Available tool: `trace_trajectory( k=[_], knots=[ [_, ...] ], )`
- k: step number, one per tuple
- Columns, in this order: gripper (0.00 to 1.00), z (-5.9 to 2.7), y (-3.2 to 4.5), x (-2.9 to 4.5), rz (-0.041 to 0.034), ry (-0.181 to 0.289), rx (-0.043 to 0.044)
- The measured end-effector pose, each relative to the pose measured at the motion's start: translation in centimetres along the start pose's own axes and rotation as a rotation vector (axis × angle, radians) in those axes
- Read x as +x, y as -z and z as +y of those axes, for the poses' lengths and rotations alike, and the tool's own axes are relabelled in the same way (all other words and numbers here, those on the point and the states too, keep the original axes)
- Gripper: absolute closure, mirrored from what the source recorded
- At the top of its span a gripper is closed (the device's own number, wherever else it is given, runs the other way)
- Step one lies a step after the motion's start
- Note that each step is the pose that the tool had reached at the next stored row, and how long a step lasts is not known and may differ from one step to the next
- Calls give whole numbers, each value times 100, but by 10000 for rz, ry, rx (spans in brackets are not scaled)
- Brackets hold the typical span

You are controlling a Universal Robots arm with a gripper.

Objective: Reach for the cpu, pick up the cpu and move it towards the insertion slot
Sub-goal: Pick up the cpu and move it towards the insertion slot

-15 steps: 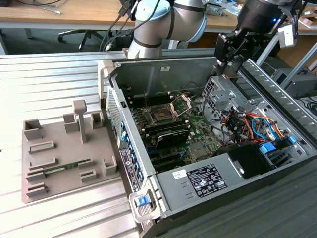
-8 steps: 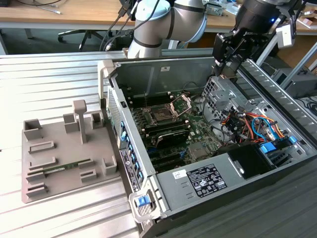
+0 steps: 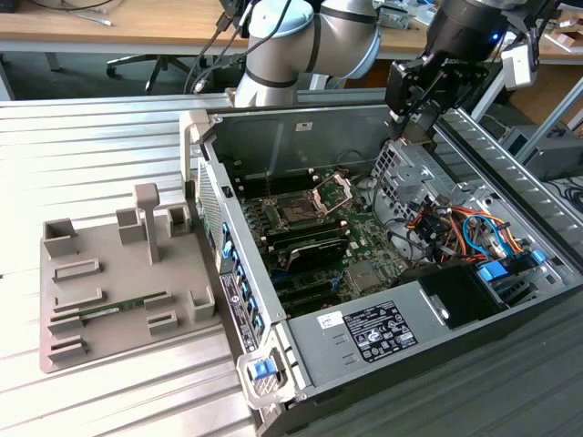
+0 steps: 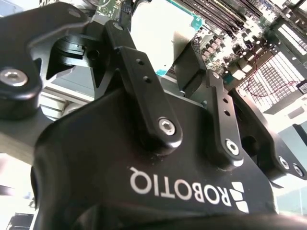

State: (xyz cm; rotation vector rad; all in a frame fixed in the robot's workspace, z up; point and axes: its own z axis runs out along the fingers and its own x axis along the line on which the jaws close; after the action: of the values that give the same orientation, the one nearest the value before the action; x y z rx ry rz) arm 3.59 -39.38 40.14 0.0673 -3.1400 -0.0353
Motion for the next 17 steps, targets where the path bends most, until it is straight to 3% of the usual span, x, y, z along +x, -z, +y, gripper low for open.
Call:
trace_trajectory(
  k=[5,12,17],
  knots=[
    [45,3,-1,62,-1,-1,0],
    [45,9,-3,202,0,0,-1],
    [45,18,-6,407,0,-1,0]
  ],
)
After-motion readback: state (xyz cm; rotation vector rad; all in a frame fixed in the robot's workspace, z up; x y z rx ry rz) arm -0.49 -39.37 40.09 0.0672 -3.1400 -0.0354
